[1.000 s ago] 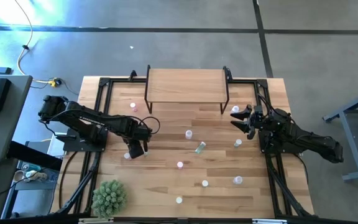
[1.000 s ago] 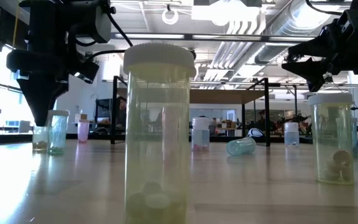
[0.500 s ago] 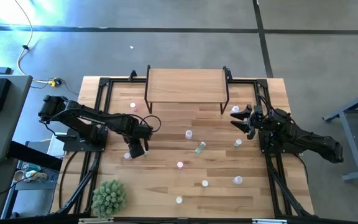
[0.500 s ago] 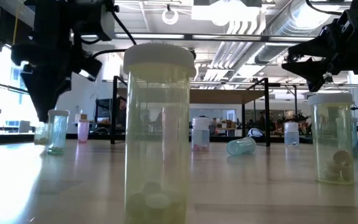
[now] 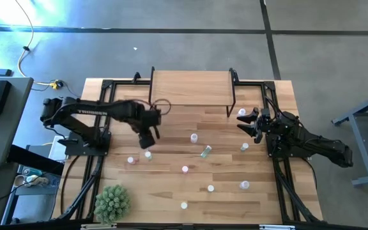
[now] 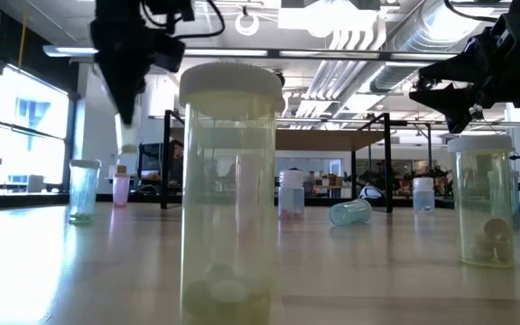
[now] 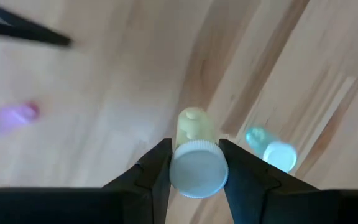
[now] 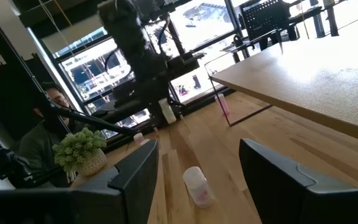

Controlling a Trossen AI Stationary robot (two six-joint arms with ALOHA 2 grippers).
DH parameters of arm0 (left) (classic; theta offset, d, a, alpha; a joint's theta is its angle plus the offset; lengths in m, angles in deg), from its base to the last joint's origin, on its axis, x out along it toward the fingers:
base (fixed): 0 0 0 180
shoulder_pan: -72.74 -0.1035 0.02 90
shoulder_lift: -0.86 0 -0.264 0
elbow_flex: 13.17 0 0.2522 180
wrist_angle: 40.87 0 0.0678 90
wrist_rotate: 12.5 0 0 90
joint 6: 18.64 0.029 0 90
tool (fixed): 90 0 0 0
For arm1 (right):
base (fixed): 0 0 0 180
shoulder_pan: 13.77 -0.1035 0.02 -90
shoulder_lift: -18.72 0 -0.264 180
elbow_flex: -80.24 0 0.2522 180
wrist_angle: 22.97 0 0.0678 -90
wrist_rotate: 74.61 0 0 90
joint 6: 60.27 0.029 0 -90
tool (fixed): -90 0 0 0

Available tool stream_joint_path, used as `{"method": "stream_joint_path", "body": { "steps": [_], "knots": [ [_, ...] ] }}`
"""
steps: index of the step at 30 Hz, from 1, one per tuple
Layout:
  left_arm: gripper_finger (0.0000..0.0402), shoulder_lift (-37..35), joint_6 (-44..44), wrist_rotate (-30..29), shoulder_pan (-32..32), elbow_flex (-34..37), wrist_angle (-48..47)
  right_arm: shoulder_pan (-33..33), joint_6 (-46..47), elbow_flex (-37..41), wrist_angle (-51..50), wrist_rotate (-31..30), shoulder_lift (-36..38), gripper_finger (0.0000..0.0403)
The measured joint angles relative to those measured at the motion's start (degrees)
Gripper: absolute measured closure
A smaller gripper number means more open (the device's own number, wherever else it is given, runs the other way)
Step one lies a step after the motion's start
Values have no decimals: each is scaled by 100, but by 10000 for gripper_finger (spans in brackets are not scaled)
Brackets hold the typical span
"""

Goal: Pick and place medicine bottles onto shelf by color
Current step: Put the left yellow pill bottle on the shelf

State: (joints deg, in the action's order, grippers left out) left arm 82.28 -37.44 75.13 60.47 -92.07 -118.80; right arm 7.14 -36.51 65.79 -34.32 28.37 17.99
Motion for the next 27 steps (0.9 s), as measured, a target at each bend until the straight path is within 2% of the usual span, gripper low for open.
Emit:
{"method": "stream_joint_path", "body": {
  "steps": [8, 15, 21, 27],
  "knots": [
    [289, 0, 535, 0, -688, -1048, -396, 0, 0, 0, -1, -7, 0, 187],
    [288, 54, 1207, -1, -1368, -1854, -314, 1, 0, 0, 1, -12, -1, 187],
    [288, 556, 1658, -155, -2121, -2891, -448, 2, 1, 0, 1, -36, -2, 187],
    [287, 1349, 1903, -155, -2720, -4117, -1098, 0, -1, 0, 1, -34, -2, 187]
  ]
}}
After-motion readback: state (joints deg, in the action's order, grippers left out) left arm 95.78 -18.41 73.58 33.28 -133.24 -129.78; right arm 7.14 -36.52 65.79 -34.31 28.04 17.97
